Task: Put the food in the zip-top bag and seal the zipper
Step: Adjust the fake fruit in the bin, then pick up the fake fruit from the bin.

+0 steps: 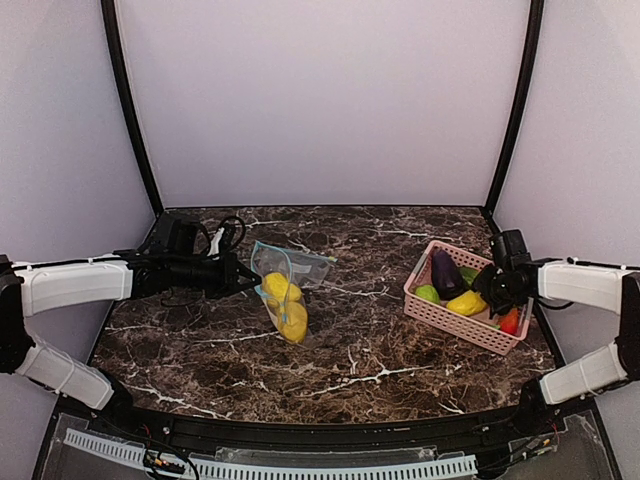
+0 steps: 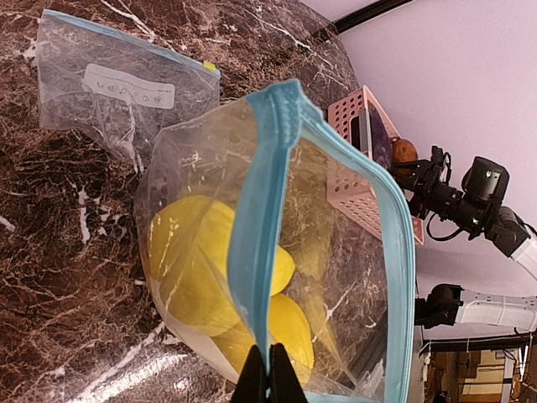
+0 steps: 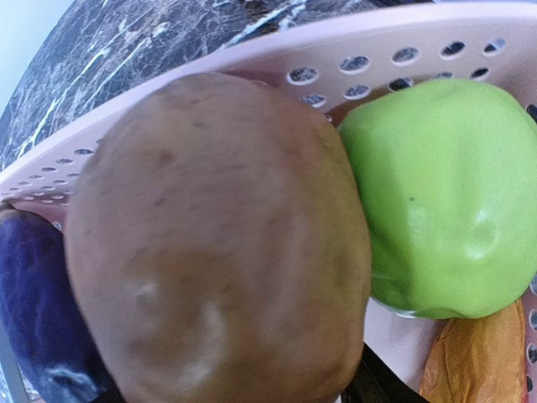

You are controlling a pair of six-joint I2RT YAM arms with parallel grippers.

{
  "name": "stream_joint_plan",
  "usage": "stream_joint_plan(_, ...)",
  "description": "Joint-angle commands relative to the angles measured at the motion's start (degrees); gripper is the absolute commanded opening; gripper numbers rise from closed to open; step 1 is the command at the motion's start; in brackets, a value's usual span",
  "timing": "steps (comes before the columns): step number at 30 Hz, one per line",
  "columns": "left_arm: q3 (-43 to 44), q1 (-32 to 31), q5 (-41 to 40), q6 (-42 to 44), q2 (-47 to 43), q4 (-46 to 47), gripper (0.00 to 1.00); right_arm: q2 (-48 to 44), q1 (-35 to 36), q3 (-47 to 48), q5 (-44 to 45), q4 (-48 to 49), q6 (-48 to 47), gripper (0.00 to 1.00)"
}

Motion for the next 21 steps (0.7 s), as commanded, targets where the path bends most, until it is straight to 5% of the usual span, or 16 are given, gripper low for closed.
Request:
stream_joint_plan(1, 0.5, 0.3, 0.0, 1.0, -1.8, -1.2, 0.01, 1.8, 0.0, -2.0, -2.1, 0.3, 1.2, 0.64)
stream_joint_plan(12, 0.4, 0.3, 0.1, 1.5, -2.0, -2.6, 0.01, 7.2, 0.1, -2.6, -5.1, 3.9, 4.1, 0.73)
stream_joint_plan(21, 0.7, 0.3, -0.2, 1.7, -2.5, -3.5, 0.01, 1.0, 0.6, -3.7, -2.2, 2.9, 6.0, 0.52)
